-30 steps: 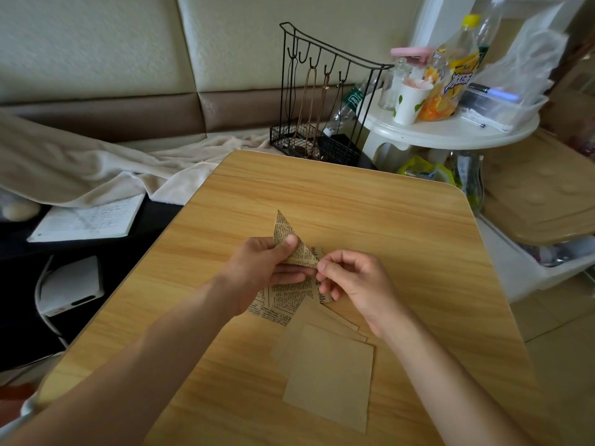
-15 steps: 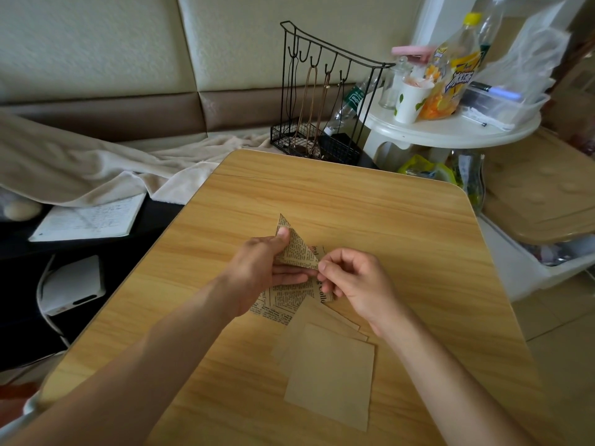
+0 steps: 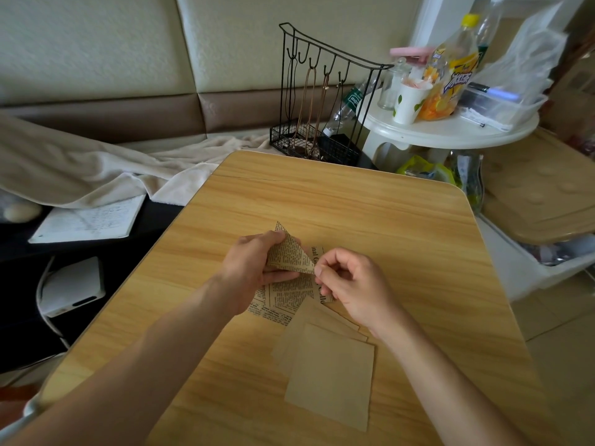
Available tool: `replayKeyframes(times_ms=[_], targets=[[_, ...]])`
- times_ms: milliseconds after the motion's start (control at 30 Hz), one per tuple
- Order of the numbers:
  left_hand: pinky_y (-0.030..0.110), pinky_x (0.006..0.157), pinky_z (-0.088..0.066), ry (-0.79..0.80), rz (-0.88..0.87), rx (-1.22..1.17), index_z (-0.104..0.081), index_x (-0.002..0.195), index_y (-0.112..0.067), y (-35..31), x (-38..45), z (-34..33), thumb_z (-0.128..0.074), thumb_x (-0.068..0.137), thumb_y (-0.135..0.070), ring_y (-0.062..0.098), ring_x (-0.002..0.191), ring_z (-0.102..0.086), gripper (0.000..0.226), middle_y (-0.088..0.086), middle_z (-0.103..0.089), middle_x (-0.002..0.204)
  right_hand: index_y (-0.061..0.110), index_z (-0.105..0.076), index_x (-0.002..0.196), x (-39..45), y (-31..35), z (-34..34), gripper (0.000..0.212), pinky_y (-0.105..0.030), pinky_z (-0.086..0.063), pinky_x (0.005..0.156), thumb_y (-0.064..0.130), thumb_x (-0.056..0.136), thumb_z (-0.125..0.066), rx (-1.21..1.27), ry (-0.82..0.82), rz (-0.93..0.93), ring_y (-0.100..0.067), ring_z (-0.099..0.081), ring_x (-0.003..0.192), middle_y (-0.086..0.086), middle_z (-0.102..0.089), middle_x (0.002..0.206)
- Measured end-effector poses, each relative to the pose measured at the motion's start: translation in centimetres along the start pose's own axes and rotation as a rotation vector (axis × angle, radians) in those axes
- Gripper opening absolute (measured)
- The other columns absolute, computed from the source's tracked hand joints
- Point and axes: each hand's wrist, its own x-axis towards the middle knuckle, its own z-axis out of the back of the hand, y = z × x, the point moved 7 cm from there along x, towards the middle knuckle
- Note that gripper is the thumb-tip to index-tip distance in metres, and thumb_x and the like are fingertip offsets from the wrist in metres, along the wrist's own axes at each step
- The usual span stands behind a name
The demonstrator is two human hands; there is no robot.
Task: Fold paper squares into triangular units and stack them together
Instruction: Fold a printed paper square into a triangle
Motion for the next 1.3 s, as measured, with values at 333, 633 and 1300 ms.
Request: replayKeyframes(times_ms=[333,633,1300], targets=[[0.027,0.070,-0.063,0.124,-0.054,-0.031,-0.071,0.112,0.004,-0.3,0.1,-0.4,-0.053,0.105,-0.023,0.028,0.101,-0.075,0.033,0.020,-0.076,0.110,0.020,-0.070,0.081,0.2,-0.5,0.0,0.019,-0.020,-0.048,0.057,0.011,0.098,-0.065,0.059,0.001,-0.039,-0.009,-0.065,0.063,0.003,-0.072,0.074],[0.026,0.081,-0.061,0.067,-0.115,-0.004,-0.067,0.121,-0.002,-0.5,0.2,-0.3,-0.076,0.083,-0.026,0.024,0.102,-0.075,0.046,0.018,-0.076,0.109,0.022,-0.071,0.077,0.3,-1.3,0.8,0.021,-0.025,-0.048,0.052,0.011,0.094,-0.067,0.086,-0.104,-0.075,-0.014,-0.064,0.058,-0.003,-0.070,0.066],[0.031,0.072,-0.064,0.071,-0.055,-0.084,-0.064,0.110,0.002,0.1,0.0,-1.0,-0.060,0.096,0.008,0.019,0.077,-0.072,0.016,0.014,-0.070,0.090,0.010,-0.072,0.089,0.2,-1.0,0.3,0.015,-0.020,-0.044,0.050,0.005,0.099,-0.062,0.207,-0.103,-0.079,-0.009,-0.063,0.061,0.006,-0.071,0.069]])
